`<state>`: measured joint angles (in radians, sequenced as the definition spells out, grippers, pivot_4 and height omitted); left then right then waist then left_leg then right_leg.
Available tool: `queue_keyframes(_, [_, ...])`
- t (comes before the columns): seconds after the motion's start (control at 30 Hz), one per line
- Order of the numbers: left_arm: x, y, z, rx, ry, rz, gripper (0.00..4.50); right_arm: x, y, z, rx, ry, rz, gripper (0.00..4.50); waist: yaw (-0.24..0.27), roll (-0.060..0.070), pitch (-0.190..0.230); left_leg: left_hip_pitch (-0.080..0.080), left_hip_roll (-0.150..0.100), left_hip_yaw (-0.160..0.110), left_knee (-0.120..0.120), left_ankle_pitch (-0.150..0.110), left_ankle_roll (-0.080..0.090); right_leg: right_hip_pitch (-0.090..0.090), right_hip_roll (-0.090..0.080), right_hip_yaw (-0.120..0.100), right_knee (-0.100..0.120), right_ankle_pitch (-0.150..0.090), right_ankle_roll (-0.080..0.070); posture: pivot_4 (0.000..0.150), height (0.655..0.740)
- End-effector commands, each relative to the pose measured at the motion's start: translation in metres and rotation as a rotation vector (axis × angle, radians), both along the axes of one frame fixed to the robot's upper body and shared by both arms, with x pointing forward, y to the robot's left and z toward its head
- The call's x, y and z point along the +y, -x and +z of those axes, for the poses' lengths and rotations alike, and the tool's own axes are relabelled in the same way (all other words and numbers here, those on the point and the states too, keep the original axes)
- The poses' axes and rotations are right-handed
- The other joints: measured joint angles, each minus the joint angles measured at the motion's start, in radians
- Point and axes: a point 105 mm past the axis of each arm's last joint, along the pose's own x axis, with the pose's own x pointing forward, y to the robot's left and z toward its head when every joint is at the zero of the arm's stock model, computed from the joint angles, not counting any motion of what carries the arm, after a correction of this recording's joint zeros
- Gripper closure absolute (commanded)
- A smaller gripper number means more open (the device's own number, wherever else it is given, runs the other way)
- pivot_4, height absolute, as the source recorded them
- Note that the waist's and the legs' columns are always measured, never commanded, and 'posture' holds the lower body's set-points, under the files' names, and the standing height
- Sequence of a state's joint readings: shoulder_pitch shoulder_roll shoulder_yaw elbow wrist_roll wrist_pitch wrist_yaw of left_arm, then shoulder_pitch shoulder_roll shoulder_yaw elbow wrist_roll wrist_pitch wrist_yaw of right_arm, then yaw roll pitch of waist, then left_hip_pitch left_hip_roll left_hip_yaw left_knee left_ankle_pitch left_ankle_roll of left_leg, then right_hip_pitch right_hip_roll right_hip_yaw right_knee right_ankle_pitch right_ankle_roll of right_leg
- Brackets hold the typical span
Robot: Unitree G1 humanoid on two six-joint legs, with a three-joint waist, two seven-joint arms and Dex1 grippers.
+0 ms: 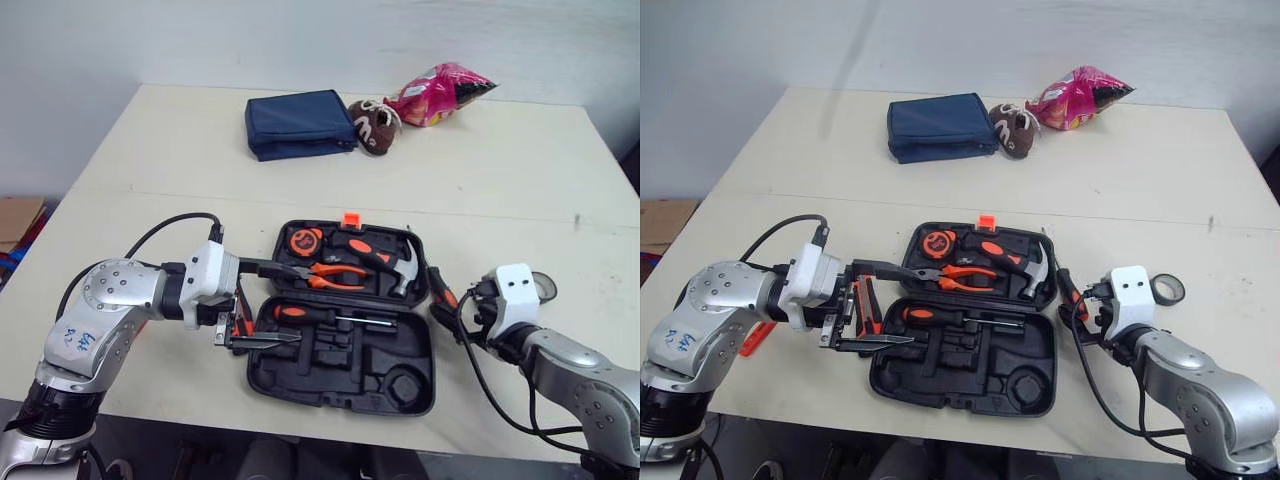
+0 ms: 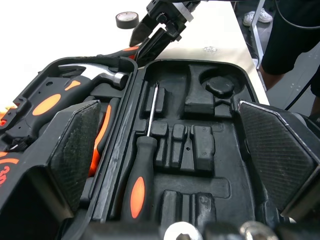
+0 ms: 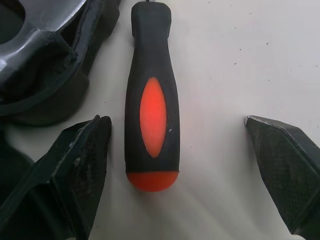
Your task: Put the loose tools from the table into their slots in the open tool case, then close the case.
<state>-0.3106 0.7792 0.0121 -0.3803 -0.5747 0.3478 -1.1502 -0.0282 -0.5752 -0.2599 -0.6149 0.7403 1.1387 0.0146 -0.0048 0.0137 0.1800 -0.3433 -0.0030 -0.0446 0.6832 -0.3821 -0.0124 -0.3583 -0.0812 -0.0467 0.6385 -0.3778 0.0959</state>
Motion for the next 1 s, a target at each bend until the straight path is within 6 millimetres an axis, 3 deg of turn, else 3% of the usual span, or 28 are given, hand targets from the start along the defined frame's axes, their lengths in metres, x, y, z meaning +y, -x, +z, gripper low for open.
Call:
queue_keyframes(0.03, [-0.001,0.003,0.006,-0.037,-0.006,-0.011,0.0,0.001,-0.002,-0.001,-0.006,0.017,-0.012,0.24,0.001,0.0,0.0,0.0,0.0,0.0,0.0,0.0,0.0,0.0,0.0,0.0,0.0,0.0,0.0,0.15,0.74])
queue_keyframes(0.1, [-0.002,0.003,0.006,-0.037,-0.006,-0.009,0.0,0.003,-0.004,0.0,-0.025,0.024,-0.001,0.78,0.001,0.0,0.0,0.0,0.0,0.0,0.0,0.0,0.0,0.0,0.0,0.0,0.0,0.0,0.0,0.15,0.74])
queue_keyframes(0.23, [-0.002,0.003,0.006,-0.038,-0.005,-0.012,0.0,0.006,-0.005,0.001,-0.045,0.027,0.016,2.82,0.001,0.0,0.0,0.0,0.0,0.0,0.0,0.0,0.0,-0.001,0.0,0.0,0.001,0.0,0.0,0.15,0.74])
queue_keyframes(0.3, [-0.003,0.003,0.008,-0.051,0.008,-0.016,0.0,0.004,-0.006,0.004,-0.071,0.031,0.004,3.53,0.001,0.0,0.0,0.0,0.0,0.0,0.0,0.0,0.0,-0.001,0.0,0.0,0.002,0.0,0.0,0.15,0.74])
queue_keyframes(0.43, [-0.003,0.004,0.012,-0.034,0.032,-0.032,0.0,-0.005,-0.007,0.014,-0.154,0.068,-0.034,3.51,0.002,0.0,0.0,-0.001,0.0,0.0,0.0,0.0,0.0,-0.001,0.0,0.0,0.002,0.0,0.0,0.15,0.74])
queue_keyframes(0.57, [-0.002,0.003,0.02,-0.057,0.059,-0.043,0.0,-0.013,-0.009,0.037,-0.275,0.155,0.043,3.51,0.002,0.0,0.0,-0.002,-0.001,0.0,0.0,0.0,0.0,-0.003,0.0,0.0,0.003,0.0,0.0,0.15,0.74])
queue_keyframes(0.73, [0.004,0.006,0.026,-0.057,0.093,-0.067,0.0,0.001,-0.004,0.065,-0.383,0.236,0.336,3.51,0.002,0.0,0.0,-0.002,-0.001,0.0,0.0,0.0,0.0,-0.002,0.0,0.0,0.003,0.0,0.0,0.15,0.74])
queue_keyframes(0.8, [0.012,0.012,0.02,-0.035,0.056,-0.088,0.0,0.015,0.002,0.08,-0.416,0.191,0.474,3.51,-0.002,0.0,0.001,-0.002,-0.001,0.0,0.0,0.0,0.0,-0.002,0.001,0.0,0.003,0.0,0.0,0.15,0.74])
queue_keyframes(0.83, [0.015,0.02,0.019,-0.011,0.03,-0.125,0.0,0.031,0.01,0.085,-0.404,0.157,0.602,3.51,-0.004,0.0,0.001,-0.002,0.0,0.001,0.0,0.0,0.0,-0.002,0.001,0.0,0.003,0.0,0.0,0.15,0.74])
queue_keyframes(0.9, [0.02,0.028,0.019,0.008,0.004,-0.158,0.0,0.058,0.029,0.081,-0.307,0.1,0.815,3.51,-0.009,0.001,0.002,-0.002,0.0,0.001,0.0,0.0,0.0,-0.002,0.001,0.0,0.004,0.0,0.0,0.15,0.74])
queue_keyframes(1.0, [0.033,0.034,0.008,0.069,-0.056,-0.153,0.0,0.073,0.043,0.07,-0.188,0.108,0.945,3.51,-0.001,0.0,0.002,-0.001,0.001,-0.001,0.0,0.0,0.0,-0.001,0.001,-0.001,0.002,0.0,0.0,0.15,0.74])
